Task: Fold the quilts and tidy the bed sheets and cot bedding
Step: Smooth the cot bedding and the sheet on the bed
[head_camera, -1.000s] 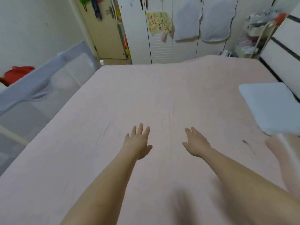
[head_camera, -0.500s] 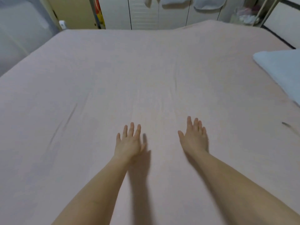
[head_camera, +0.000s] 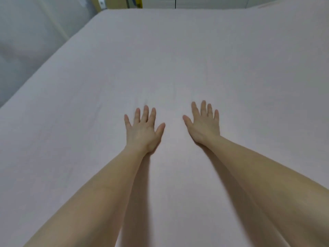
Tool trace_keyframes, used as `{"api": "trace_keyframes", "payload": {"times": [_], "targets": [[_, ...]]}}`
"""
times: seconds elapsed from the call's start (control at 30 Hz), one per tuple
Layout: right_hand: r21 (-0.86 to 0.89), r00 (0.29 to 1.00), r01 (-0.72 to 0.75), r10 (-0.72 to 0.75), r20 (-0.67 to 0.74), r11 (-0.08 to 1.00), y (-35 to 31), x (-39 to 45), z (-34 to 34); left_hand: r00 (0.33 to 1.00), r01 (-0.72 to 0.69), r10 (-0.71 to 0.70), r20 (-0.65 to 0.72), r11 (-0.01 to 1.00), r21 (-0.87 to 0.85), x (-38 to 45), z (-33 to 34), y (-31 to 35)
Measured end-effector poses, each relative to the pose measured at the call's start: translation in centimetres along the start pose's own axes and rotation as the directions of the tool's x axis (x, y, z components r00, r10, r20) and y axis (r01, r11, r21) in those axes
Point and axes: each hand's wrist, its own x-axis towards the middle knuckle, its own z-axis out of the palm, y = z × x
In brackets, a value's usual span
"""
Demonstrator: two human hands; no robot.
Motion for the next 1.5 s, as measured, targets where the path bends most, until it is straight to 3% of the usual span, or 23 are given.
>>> {"api": "trace_keyframes", "payload": {"times": [0.07,0.2,0.23,0.3,0.37,0.47,0.53,0.6,0.7,0.77,0.83,0.9,0.97,1.03,1.1,1.17,1.23,1.27,1.33,1.37,1.4,1.43,1.5], "targets": [[0.003,0.982,0.186,-0.186,0.030,0.983,-8.5,-0.7,1.1,0.994,0.111,-0.111,0.013,0.994,0.025,-0.8,-0.8,-7.3],[0.010,0.788,0.615,-0.615,-0.003,0.788,-17.6,-2.2,2.1,0.921,0.391,-0.390,-0.027,0.920,0.033,-3.3,-2.1,-18.8],[-0.033,0.856,0.508,-0.509,-0.094,0.861,-17.9,-1.6,2.2,0.921,0.384,-0.381,-0.085,0.923,0.030,-3.5,-2.5,-20.4],[-0.014,0.984,-0.001,-0.001,-0.176,1.000,-17.5,-0.9,2.1,0.966,0.221,-0.213,-0.149,0.974,0.038,-3.7,-2.9,-21.7],[0.032,0.957,-0.278,0.279,-0.077,0.960,-19.2,-1.2,2.4,0.995,0.043,-0.039,-0.096,0.998,0.050,-4.2,-2.3,-23.0],[0.019,0.989,0.148,-0.147,-0.021,0.989,-27.1,-1.7,4.7,0.977,0.214,-0.213,-0.024,0.976,0.033,-4.5,-1.8,-28.6],[0.075,0.827,0.550,-0.555,0.084,0.832,-33.1,-1.7,5.4,0.906,0.424,-0.424,-0.017,0.906,0.005,-4.3,-2.7,-34.4],[0.031,0.739,0.671,-0.672,0.048,0.740,-36.3,-0.7,5.3,0.818,0.575,-0.573,0.049,0.818,-0.026,-4.7,-3.6,-39.6],[0.010,0.994,0.040,-0.039,-0.104,0.999,-36.9,1.4,5.1,0.773,0.633,-0.622,0.128,0.769,-0.089,-6.6,-3.9,-43.6],[0.004,0.987,-0.158,0.158,-0.005,0.987,-39.5,0.3,5.7,0.785,0.619,-0.607,0.121,0.771,-0.150,-8.2,-3.8,-44.6],[0.057,0.986,0.168,-0.169,0.012,0.984,-45.9,-1.5,7.7,0.811,0.579,-0.584,0.048,0.787,-0.210,-9.2,-3.4,-46.0],[0.164,0.788,0.590,-0.608,0.093,0.790,-52.2,-3.4,9.3,0.812,0.562,-0.584,-0.001,0.781,-0.271,-9.9,-3.1,-47.1],[0.273,0.581,0.768,-0.810,0.082,0.579,-55.3,-4.1,9.0,0.800,0.562,-0.599,-0.042,0.772,-0.295,-10.9,-2.4,-47.5],[0.247,0.707,0.702,-0.696,-0.125,0.668,-54.9,-2.4,9.1,0.795,0.557,-0.601,-0.077,0.775,-0.298,-11.4,-1.9,-47.6],[0.093,0.911,0.357,-0.325,-0.252,0.929,-52.1,0.3,9.3,0.789,0.560,-0.607,-0.095,0.774,-0.296,-11.3,-1.7,-47.8],[0.051,0.992,-0.016,0.023,-0.127,0.999,-49.7,1.5,9.0,0.788,0.562,-0.609,-0.094,0.773,-0.295,-11.1,-1.5,-47.5],[0.019,0.997,0.044,-0.043,-0.068,0.999,-51.8,1.1,9.6,0.792,0.555,-0.600,-0.113,0.785,-0.276,-10.9,-1.3,-47.4],[0.029,0.971,0.240,-0.239,-0.029,0.970,-54.1,0.4,10.4,0.794,0.553,-0.595,-0.124,0.792,-0.259,-10.9,-1.0,-47.8],[0.106,0.722,0.667,-0.675,0.152,0.737,-58.9,-1.4,11.0,0.796,0.550,-0.590,-0.133,0.798,-0.247,-10.8,-0.6,-48.2],[0.162,0.564,0.785,-0.798,0.214,0.598,-60.5,-2.2,10.7,0.798,0.543,-0.586,-0.138,0.799,-0.258,-10.9,-0.6,-48.4],[0.218,0.505,0.810,-0.837,0.211,0.544,-61.2,-2.4,10.3,0.805,0.530,-0.579,-0.132,0.800,-0.281,-10.9,-0.7,-48.6],[0.242,0.557,0.783,-0.819,0.138,0.573,-60.8,-2.1,9.8,0.811,0.518,-0.574,-0.115,0.795,-0.315,-10.8,-0.8,-48.8],[0.138,0.812,0.584,-0.575,-0.101,0.800,-57.7,-0.8,9.2,0.821,0.518,-0.569,-0.055,0.781,-0.349,-11.6,-1.2,-48.8]]}}
